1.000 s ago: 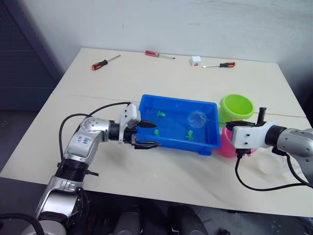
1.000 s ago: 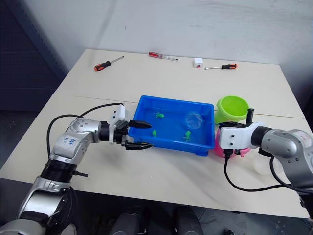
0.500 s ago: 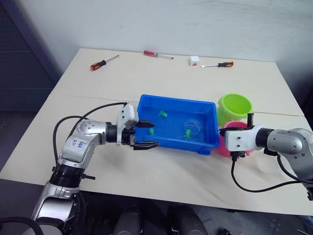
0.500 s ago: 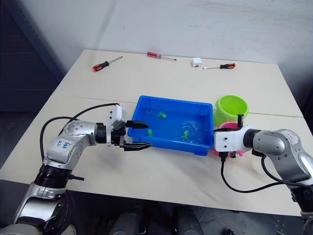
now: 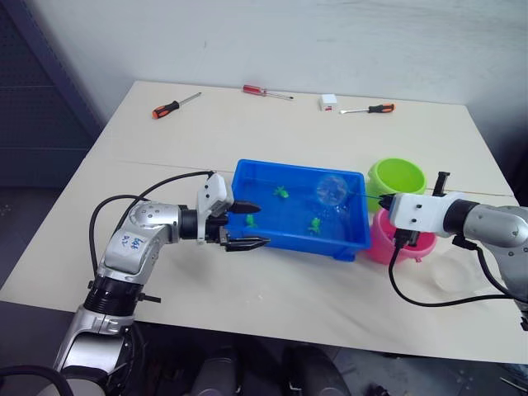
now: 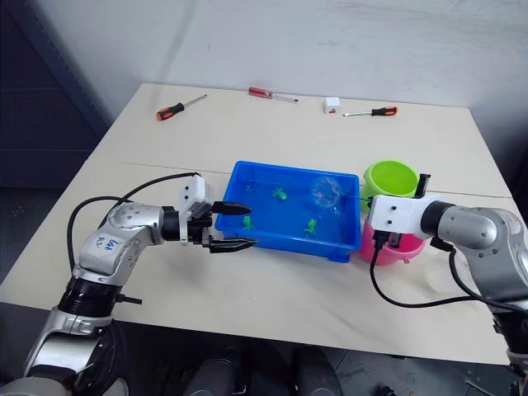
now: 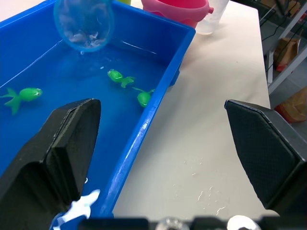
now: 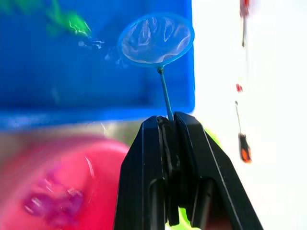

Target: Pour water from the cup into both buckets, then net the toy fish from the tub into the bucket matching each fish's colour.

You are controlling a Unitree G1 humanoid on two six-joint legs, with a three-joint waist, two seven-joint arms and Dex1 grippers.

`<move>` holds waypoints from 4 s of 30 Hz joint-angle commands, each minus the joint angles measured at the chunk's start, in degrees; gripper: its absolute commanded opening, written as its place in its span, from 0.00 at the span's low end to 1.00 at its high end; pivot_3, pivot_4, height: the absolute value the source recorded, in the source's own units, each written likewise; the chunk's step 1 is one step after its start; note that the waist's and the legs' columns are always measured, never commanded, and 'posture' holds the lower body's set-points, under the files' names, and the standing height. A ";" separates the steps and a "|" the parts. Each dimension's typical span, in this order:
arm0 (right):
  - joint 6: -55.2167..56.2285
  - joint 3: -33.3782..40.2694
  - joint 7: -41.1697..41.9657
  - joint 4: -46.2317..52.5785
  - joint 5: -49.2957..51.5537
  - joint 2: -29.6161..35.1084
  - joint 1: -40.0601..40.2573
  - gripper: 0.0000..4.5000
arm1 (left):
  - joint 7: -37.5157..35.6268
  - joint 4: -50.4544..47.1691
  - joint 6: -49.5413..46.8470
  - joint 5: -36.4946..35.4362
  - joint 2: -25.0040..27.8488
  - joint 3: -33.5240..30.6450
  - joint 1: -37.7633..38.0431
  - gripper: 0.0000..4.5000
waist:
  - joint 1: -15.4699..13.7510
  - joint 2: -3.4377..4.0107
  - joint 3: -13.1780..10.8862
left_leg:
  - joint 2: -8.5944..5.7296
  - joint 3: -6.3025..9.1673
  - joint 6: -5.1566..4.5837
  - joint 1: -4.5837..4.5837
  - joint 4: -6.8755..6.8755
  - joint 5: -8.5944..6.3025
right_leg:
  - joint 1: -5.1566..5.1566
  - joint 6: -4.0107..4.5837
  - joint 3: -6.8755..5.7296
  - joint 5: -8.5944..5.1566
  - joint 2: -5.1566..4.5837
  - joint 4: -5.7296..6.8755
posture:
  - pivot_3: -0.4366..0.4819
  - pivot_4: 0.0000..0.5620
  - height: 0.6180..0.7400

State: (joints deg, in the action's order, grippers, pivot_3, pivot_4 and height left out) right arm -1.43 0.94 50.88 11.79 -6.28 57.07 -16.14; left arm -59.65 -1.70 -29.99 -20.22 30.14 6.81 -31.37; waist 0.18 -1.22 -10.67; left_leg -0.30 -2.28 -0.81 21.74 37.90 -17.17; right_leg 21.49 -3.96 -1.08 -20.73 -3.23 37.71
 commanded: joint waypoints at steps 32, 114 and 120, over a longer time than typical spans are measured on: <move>-0.61 -2.47 8.25 0.21 7.73 -3.01 4.12 0.00 | 0.66 -2.55 -0.50 -2.04 1.45 -1.65 -0.30 0.99 | 0.04 0.00 0.00 | 0.00 0.00 -0.02 0.01 0.04 -0.01 | -0.01 0.00 0.00 0.00 -0.02 0.02 | 0.48 0.27 1.00; -11.18 13.26 -19.44 0.87 -3.18 13.02 11.21 0.00 | 2.49 17.58 9.69 -1.41 -12.46 -3.39 -14.88 0.99 | -0.01 0.02 0.01 | -0.04 0.07 -0.08 0.32 0.06 -0.02 | 0.17 -0.04 -0.13 0.02 -0.03 -0.07 | 0.48 0.27 1.00; 5.66 6.99 -22.19 -7.35 -14.46 21.71 10.25 0.00 | 3.53 15.69 9.18 -1.51 -11.44 -4.42 -13.48 0.99 | -0.10 0.06 0.02 | -0.05 0.01 -0.07 0.35 0.07 -0.01 | 0.25 -0.04 -0.09 0.02 -0.04 -0.06 | 0.48 0.27 1.00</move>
State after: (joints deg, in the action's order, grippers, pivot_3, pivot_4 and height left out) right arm -5.09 9.05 30.79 8.25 -15.54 76.41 -3.71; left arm -56.85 17.14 -21.06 -21.64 17.86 3.32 -45.34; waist 0.08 -1.16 -10.65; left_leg -0.33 -2.24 -0.85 22.10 37.96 -17.16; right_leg 21.73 -4.00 -1.20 -20.71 -3.25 37.64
